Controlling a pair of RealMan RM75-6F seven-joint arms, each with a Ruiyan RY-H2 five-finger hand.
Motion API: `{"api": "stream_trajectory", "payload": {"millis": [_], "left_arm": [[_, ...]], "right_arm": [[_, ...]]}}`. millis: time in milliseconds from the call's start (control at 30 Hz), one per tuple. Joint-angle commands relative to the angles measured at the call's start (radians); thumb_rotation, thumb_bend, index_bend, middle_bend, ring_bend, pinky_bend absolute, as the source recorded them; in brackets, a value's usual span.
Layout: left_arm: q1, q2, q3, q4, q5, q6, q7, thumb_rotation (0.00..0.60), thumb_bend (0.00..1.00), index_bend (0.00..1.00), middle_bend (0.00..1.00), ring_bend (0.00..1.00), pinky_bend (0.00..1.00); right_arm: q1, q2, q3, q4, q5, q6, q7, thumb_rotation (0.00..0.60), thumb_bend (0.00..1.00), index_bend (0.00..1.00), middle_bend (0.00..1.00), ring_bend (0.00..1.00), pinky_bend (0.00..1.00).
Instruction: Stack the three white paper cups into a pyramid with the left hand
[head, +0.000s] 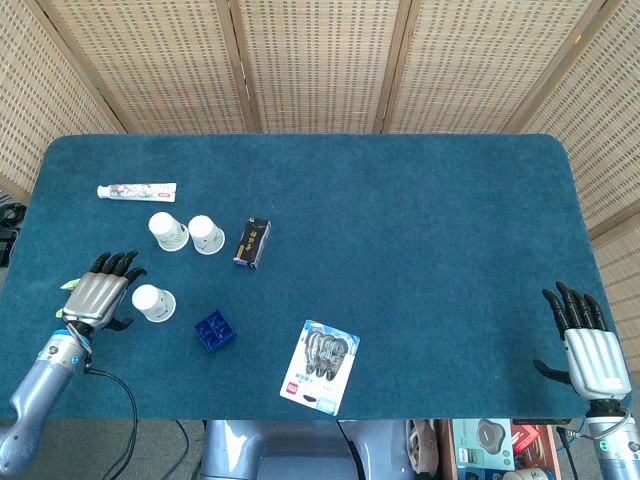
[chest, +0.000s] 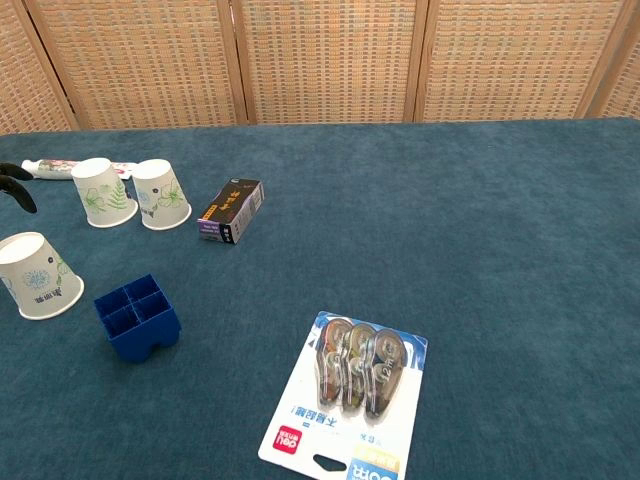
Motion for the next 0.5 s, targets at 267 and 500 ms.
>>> {"api": "stream_trajectory", "payload": {"millis": [267,500], "left_arm": [[-0.022,-0.083,-0.018,0.076,-0.044,-0.03,0.035,0.6,0.26,0.27,0.0,0.0,0.0],[-0.022,-0.099,-0.022,0.092,-0.06,-0.026,0.05,0.6,0.26,0.37,0.0,0.0,0.0]], "right_arm": [[-0.002,0.002,0.001,-0.002,-0.002,0.005,0.002,0.6,0.09,0.0,0.0,0.0,0.0],[-0.004,0.005,0.002,-0.002,-0.005,0.009,0.01,0.6,0.09,0.0,0.0,0.0,0.0]]}}
